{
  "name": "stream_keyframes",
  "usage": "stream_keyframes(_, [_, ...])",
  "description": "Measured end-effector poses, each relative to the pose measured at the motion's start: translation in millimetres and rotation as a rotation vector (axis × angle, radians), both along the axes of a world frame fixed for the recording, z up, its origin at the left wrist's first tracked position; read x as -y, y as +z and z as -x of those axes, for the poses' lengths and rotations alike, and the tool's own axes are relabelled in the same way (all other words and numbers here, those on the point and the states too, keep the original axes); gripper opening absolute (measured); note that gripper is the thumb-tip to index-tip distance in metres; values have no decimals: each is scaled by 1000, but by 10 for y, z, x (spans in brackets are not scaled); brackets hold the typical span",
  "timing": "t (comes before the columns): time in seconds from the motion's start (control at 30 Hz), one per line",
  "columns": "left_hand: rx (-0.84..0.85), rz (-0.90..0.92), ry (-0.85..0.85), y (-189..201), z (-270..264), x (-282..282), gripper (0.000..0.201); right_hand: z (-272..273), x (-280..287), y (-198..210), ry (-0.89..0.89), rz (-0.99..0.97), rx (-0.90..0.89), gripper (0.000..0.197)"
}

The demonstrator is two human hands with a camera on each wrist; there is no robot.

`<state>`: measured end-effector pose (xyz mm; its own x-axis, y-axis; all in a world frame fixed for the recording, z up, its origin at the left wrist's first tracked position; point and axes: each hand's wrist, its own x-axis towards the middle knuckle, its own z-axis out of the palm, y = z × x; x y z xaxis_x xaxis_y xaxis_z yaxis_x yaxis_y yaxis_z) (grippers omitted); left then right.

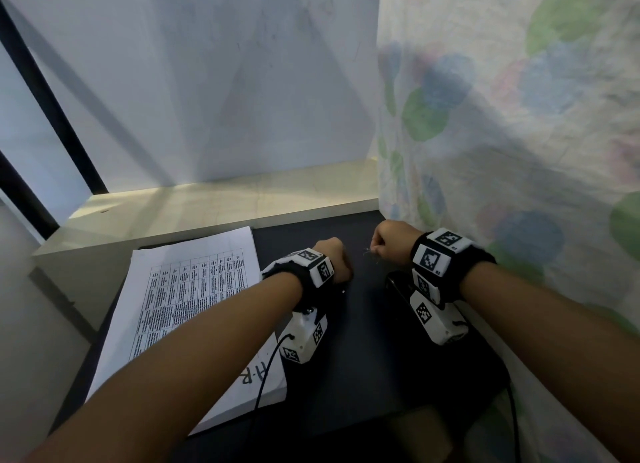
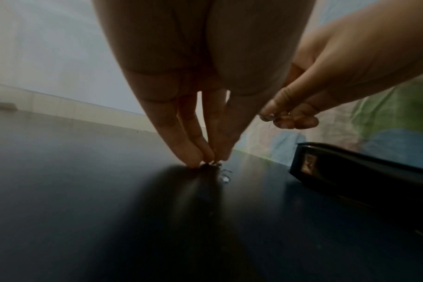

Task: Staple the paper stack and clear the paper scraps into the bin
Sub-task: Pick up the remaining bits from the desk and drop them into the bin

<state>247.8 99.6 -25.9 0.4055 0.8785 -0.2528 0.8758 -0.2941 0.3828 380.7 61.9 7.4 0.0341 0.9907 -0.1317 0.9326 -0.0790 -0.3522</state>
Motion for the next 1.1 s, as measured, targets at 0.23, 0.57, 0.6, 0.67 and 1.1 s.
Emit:
stream_keyframes(0.23, [-116,-25,-178,24,91,134,37,20,0,-35,-1,0,2,25])
stream_keyframes(0.57, [-56,-18,-218,49,139,154,21,78,11,-30,-4,-14,9,26])
stream_keyframes(0.6, [-51,-22,-219,45,137,149,20,75,8,-33,-7,-16,8,26])
stream_keyframes(0.67, [-55,-27,-223,49,131,144,19,65,9,-41,-9,-18,13,26])
stream_keyframes(1.1, [-429,-212,-489,130,2,269,26,66,-11,-78,-8,-24,5,25])
